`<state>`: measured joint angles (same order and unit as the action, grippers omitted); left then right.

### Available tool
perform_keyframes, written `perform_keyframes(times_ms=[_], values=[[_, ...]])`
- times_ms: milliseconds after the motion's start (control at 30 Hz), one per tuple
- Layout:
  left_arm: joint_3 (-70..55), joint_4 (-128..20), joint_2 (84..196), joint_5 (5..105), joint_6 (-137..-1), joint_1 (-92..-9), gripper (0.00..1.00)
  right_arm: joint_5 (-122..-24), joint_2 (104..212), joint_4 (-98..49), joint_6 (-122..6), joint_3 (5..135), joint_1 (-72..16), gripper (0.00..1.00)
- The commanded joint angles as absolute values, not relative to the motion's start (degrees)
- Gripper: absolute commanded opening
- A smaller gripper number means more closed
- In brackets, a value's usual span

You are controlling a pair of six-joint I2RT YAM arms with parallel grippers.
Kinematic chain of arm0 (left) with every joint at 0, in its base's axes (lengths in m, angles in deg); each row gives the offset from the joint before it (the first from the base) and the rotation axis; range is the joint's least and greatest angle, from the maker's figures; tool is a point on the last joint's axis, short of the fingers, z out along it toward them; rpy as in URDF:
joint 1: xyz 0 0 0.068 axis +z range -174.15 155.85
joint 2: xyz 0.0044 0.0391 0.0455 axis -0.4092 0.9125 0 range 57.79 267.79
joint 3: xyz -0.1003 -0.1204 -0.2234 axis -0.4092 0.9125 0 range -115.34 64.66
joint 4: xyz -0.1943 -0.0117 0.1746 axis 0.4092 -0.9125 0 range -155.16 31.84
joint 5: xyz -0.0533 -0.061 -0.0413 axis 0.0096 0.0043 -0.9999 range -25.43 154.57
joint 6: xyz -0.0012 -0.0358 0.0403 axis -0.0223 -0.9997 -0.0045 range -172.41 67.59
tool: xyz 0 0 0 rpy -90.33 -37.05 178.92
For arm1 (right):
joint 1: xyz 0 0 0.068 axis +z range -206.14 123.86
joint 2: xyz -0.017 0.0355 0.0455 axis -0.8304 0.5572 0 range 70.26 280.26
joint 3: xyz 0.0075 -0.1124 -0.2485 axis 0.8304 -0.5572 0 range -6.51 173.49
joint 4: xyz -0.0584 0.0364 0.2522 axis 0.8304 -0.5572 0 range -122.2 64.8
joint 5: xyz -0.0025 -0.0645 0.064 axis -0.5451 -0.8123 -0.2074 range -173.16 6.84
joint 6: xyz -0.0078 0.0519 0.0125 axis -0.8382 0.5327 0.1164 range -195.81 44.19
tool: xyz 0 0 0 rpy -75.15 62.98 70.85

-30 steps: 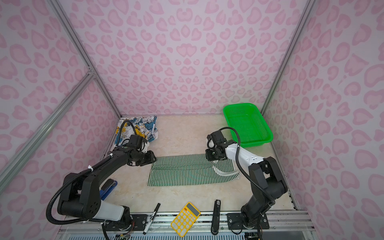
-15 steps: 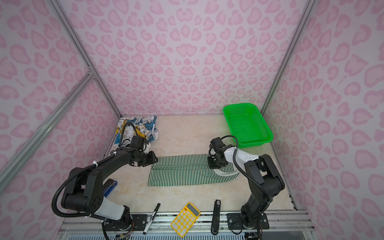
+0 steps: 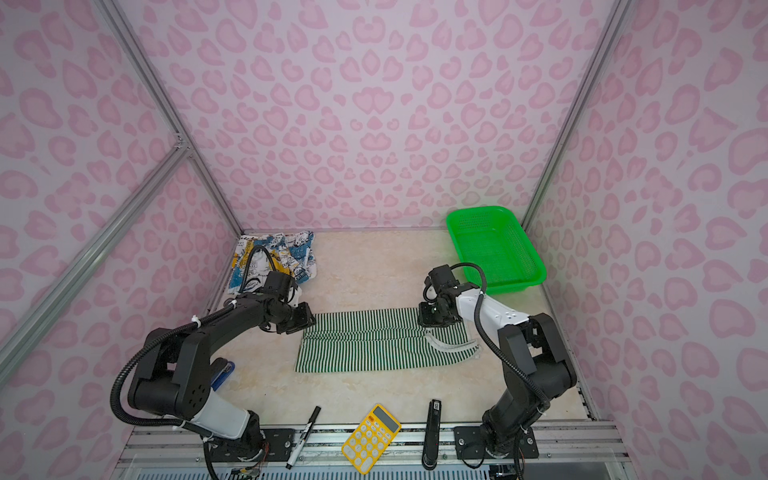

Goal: Fold and stack the mixed laundry pile

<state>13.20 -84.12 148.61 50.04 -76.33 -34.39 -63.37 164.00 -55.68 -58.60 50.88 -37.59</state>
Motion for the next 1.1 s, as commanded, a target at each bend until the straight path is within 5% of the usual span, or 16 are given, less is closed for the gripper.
perform_keyframes(times_ms=[0, 567, 800, 1067], values=[[12.41, -82.56, 150.15, 49.99, -76.53, -34.37, 0.37, -63.62, 164.25, -55.52, -56.86, 49.43, -40.20, 0.41], [11.05, -81.69, 152.88, 49.93, -76.85, -34.18, 0.04, -55.40, 170.61, -48.21, -55.52, 48.14, -41.64, 0.40], [11.17, -87.00, 148.46, 58.75, -77.37, -34.23, 0.33, -58.11, 169.35, -49.95, -56.07, 48.16, -41.39, 0.40], [11.36, -86.57, 150.90, 61.08, -76.88, -34.26, 0.33, -61.35, 169.20, -52.77, -56.98, 51.36, -39.71, 0.40]])
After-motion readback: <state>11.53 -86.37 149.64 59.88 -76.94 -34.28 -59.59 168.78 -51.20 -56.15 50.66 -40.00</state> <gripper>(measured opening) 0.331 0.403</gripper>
